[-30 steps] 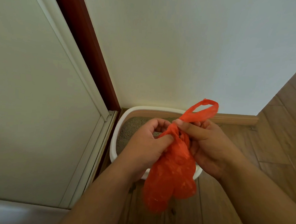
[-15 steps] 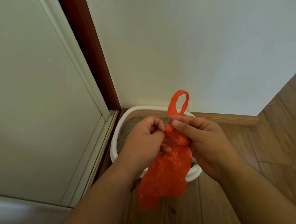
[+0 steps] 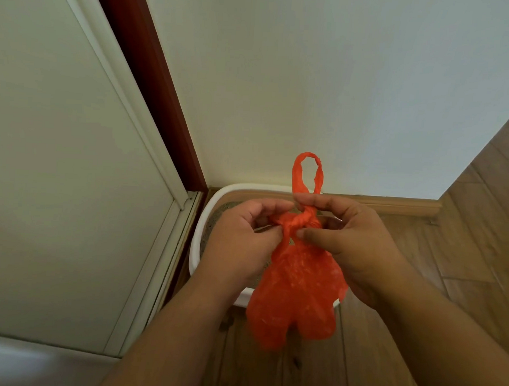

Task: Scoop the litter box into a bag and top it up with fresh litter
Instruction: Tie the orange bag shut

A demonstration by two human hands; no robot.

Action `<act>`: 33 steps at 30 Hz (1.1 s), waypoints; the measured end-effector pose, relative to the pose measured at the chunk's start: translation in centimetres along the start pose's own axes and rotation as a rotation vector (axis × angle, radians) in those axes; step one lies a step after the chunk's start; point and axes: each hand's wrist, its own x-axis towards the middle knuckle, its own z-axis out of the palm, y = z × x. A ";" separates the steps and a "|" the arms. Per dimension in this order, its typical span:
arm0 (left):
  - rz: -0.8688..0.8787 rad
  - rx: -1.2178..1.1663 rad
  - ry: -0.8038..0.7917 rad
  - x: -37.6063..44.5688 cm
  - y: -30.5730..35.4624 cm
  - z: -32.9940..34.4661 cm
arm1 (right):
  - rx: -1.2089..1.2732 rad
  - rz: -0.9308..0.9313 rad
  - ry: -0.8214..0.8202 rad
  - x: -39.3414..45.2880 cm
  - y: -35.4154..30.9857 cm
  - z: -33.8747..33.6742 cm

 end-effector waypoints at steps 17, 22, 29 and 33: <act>-0.144 -0.041 -0.045 -0.1 0.4 0.3 | -0.063 0.022 -0.020 -0.2 -0.2 0.2; -0.160 0.043 0.007 -0.1 0.5 0.6 | -0.084 0.029 -0.032 -0.4 -0.3 0.7; 0.011 0.348 -0.072 0.4 0.2 0.3 | -0.043 0.027 0.013 0.0 -0.1 0.5; -0.009 0.466 -0.027 0.9 -0.1 -0.3 | 0.131 0.109 0.031 0.5 0.3 0.2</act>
